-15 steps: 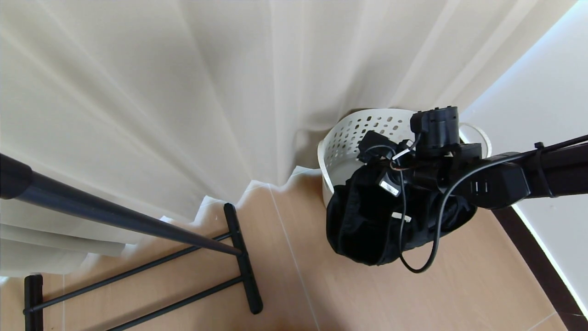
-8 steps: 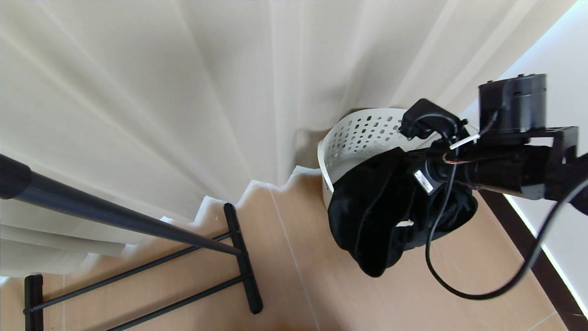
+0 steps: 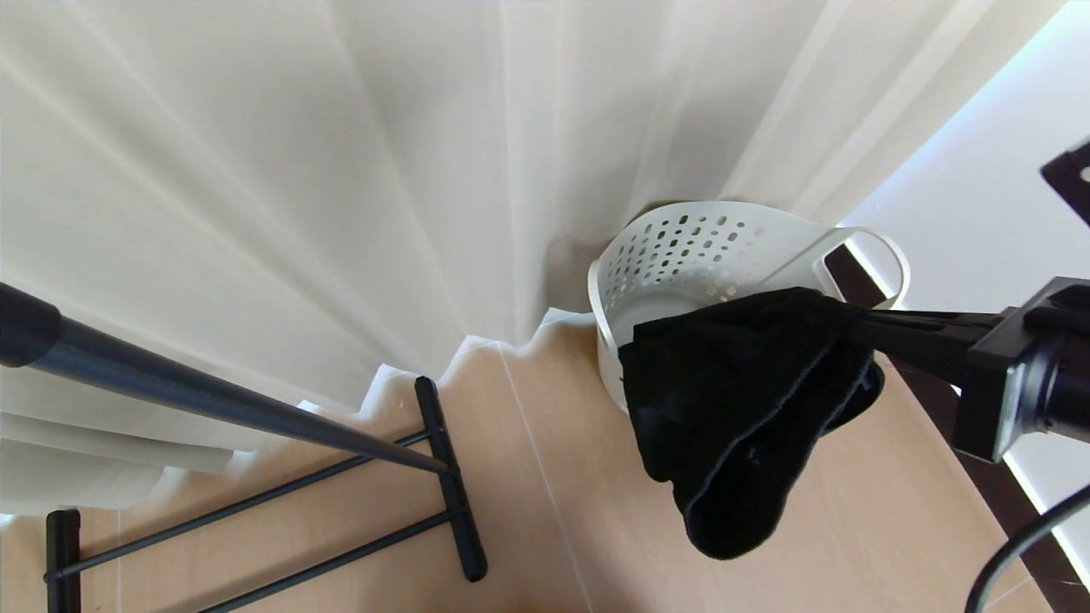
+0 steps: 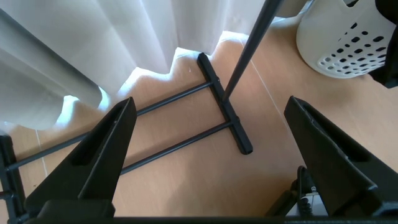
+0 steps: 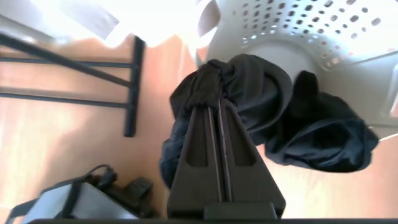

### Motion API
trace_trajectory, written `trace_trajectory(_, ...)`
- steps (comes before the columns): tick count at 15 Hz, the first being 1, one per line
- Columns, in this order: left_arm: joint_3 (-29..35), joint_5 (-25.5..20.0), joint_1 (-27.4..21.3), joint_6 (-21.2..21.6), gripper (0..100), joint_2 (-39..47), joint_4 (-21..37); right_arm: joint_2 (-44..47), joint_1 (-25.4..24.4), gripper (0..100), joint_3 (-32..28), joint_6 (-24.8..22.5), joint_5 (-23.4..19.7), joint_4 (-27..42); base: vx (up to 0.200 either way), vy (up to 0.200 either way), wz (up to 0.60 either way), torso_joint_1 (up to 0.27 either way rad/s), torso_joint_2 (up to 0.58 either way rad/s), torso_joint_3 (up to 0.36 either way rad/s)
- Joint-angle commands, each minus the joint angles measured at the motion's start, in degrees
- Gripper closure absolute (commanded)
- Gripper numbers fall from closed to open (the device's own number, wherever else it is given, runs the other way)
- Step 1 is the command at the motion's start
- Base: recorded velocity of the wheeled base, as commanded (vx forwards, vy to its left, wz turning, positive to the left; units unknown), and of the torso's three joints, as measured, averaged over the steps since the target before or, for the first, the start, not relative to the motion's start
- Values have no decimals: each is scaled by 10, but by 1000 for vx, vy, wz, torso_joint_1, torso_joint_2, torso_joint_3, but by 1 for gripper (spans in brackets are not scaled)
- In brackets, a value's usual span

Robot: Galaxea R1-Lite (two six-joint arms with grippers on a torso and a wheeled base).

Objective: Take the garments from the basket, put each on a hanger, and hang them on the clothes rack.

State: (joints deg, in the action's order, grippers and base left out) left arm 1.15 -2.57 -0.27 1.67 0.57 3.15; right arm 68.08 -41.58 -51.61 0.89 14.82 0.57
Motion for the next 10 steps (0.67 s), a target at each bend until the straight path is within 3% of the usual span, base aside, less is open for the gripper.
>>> trace_trajectory(1, 1, -1, -1, 2, 0, 0, 1, -51, 0, 100, 51, 0, -15, -33, 0, 0, 0, 0, 0, 0)
trace_trajectory(4, 0, -2, -1, 2, 0, 0, 0, -46, 15, 100, 65, 0, -30, -50, 0, 0, 0, 3, 2, 78)
trace_trajectory(10, 0, -2, -1, 3, 0, 0, 0, -44, 17, 100, 68, -1, -29, -51, 0, 0, 0, 2, 3, 193)
